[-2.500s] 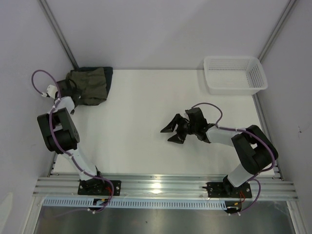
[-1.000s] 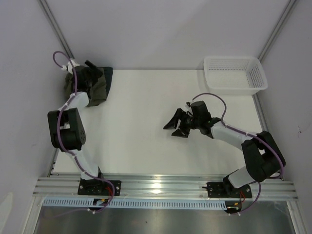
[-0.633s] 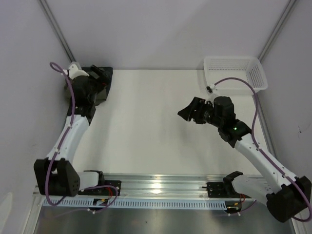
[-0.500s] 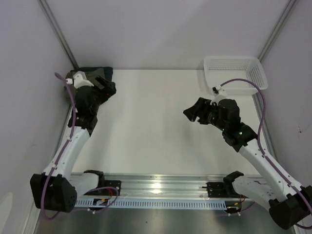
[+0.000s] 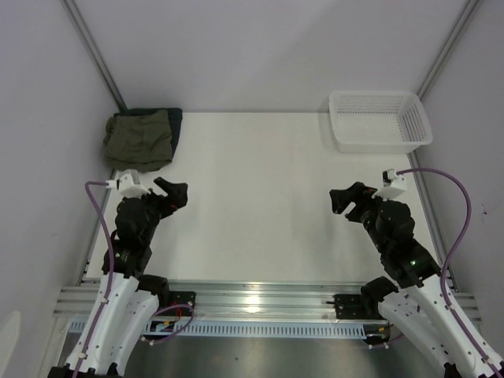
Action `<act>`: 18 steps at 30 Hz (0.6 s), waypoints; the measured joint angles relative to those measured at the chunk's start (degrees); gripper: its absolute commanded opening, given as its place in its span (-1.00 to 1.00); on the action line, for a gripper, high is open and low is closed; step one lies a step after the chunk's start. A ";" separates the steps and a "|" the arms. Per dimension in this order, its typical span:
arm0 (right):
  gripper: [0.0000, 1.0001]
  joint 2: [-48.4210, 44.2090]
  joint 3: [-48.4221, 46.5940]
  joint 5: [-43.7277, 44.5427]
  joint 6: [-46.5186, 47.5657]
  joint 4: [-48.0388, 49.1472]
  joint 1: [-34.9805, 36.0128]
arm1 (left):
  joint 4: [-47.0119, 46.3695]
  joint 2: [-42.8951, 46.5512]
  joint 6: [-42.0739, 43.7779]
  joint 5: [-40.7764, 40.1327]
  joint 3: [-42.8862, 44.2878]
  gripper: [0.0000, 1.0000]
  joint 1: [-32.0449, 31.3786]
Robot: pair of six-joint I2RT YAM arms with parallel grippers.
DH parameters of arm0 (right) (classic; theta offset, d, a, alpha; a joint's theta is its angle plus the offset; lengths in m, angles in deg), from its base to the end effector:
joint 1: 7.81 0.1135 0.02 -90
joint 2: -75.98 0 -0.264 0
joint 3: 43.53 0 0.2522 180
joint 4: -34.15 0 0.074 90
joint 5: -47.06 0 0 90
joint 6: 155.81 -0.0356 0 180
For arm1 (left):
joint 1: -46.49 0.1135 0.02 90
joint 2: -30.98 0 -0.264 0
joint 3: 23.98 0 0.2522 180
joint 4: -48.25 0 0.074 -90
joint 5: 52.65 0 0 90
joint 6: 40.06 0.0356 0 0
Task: Fold and stack the shorts
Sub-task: Neatly place the folded shorts to the corner
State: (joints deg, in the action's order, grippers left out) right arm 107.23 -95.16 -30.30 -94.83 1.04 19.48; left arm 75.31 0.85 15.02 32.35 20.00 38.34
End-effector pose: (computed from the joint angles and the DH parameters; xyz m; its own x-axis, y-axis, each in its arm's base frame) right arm 0.1251 0.0558 0.3143 -0.2963 0.3798 -0.8763 -0.1303 0.8929 0.4310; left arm 0.1421 -0.0172 0.2814 -0.2182 -0.5448 -0.8097 -0.0826 0.8370 -0.5410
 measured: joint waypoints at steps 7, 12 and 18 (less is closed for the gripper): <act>0.67 -8.85 6.84 5.40 0.46 -1.53 -0.04 | 0.72 10.27 1.44 5.53 -10.67 0.98 -0.33; 0.68 -12.63 12.96 7.06 0.83 -1.81 -0.04 | -0.07 12.72 3.08 6.88 -15.63 0.99 -0.50; 0.68 -14.29 17.22 7.04 1.09 -1.81 -0.04 | -0.57 15.30 4.20 7.13 -18.60 0.99 -0.52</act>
State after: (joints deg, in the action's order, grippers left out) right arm 92.93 -77.93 -23.26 -93.73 -0.78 19.44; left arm 74.74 16.15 19.22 39.48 1.40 37.82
